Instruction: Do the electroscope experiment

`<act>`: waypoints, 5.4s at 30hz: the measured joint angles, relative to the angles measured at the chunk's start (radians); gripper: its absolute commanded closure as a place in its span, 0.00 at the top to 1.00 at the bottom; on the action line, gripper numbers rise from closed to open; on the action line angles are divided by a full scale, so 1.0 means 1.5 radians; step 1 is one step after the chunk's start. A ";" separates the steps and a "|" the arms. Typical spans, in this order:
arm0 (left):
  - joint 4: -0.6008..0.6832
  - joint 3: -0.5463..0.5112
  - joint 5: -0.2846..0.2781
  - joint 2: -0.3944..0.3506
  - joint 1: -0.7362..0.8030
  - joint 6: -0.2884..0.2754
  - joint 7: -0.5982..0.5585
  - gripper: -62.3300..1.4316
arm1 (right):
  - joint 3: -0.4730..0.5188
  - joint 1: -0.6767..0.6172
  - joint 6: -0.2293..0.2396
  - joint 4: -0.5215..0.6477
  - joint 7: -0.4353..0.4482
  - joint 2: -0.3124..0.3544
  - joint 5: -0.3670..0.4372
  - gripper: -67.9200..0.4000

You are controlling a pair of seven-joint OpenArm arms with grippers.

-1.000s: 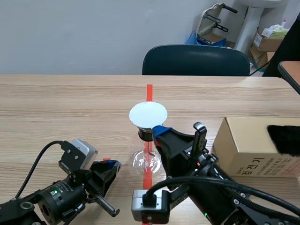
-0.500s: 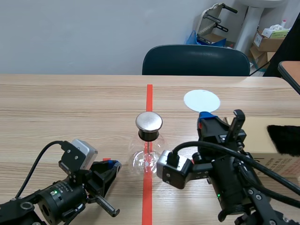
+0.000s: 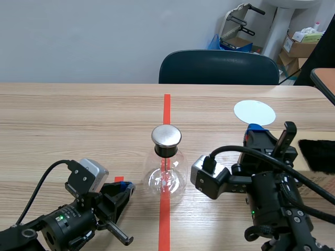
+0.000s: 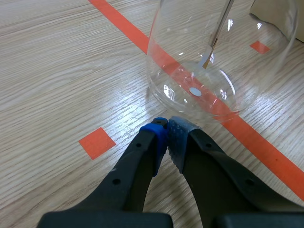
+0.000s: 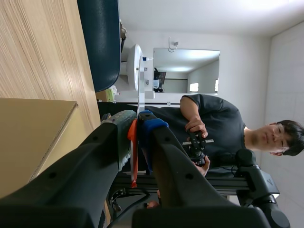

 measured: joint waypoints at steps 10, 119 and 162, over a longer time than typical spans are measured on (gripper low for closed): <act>0.000 0.000 0.000 0.000 0.000 0.000 0.000 0.07 | 0.000 0.000 0.000 0.000 0.000 0.000 0.000 0.02; 0.000 0.000 0.000 0.000 0.000 -0.018 -0.003 0.07 | 0.000 0.000 -0.003 0.000 0.460 0.000 -0.003 0.02; 0.000 0.000 0.038 0.000 0.000 -0.065 -0.003 0.07 | 0.000 0.000 -0.003 0.000 0.460 0.000 -0.003 0.02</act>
